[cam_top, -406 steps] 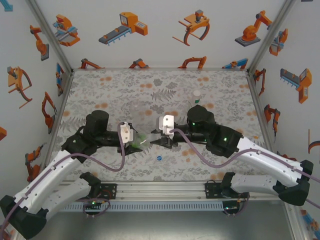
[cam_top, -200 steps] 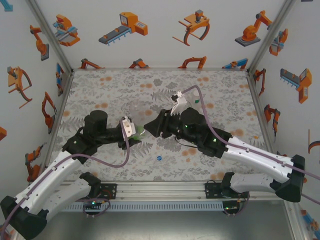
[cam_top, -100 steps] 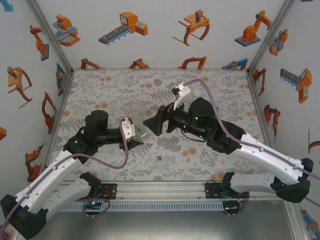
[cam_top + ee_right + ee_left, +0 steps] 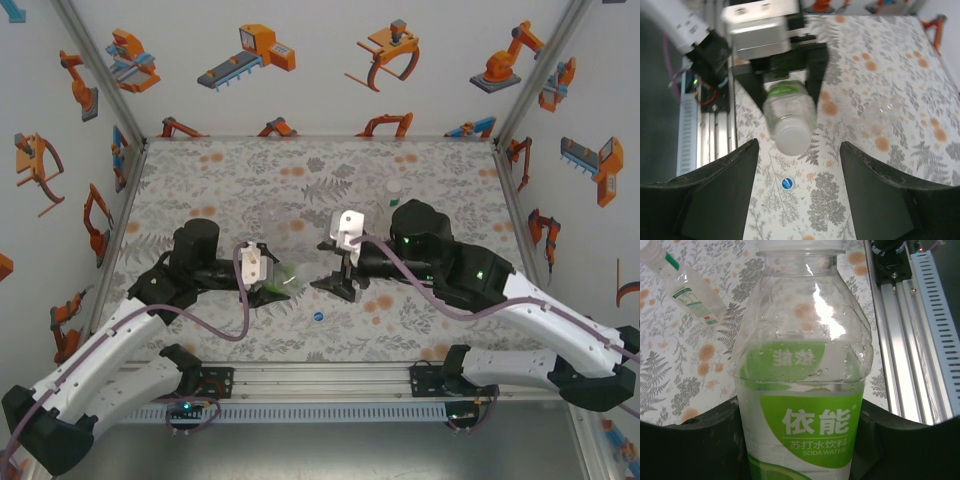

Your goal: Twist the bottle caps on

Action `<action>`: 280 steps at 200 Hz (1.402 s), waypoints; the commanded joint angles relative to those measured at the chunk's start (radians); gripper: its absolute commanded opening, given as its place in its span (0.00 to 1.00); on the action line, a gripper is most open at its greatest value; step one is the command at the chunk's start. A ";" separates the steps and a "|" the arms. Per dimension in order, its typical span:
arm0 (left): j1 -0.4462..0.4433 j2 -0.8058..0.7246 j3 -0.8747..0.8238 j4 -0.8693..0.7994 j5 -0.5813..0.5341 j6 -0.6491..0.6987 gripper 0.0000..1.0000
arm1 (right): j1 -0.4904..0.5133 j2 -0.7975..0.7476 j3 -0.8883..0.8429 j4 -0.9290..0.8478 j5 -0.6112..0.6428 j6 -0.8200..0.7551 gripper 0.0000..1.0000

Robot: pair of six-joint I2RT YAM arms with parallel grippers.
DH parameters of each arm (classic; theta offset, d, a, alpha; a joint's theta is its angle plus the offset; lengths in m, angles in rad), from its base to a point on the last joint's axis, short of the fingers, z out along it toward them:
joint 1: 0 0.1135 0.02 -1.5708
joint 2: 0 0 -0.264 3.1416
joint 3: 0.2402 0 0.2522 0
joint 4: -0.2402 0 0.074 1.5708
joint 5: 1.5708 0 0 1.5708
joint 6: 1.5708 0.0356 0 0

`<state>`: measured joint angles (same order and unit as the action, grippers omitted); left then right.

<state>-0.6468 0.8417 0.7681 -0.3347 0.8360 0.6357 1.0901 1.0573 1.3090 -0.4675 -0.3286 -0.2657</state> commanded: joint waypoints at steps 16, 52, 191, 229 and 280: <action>-0.005 0.013 0.037 -0.029 0.086 0.030 0.00 | 0.003 0.059 0.090 -0.147 -0.175 -0.244 0.61; -0.005 0.026 0.046 -0.050 0.095 0.037 0.00 | 0.010 0.089 0.106 -0.159 -0.152 -0.296 0.58; -0.007 0.041 0.059 -0.064 0.117 0.031 0.00 | 0.016 0.107 0.079 -0.118 -0.115 -0.325 0.46; -0.007 0.042 0.060 -0.066 0.120 0.030 0.00 | 0.016 0.104 0.070 -0.107 -0.100 -0.325 0.46; -0.007 0.041 0.060 -0.067 0.121 0.033 0.00 | 0.018 0.100 0.056 -0.077 -0.102 -0.322 0.45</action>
<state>-0.6483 0.8833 0.7986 -0.3828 0.9176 0.6506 1.0977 1.1599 1.3754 -0.5877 -0.4297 -0.5770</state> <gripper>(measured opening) 0.534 0.451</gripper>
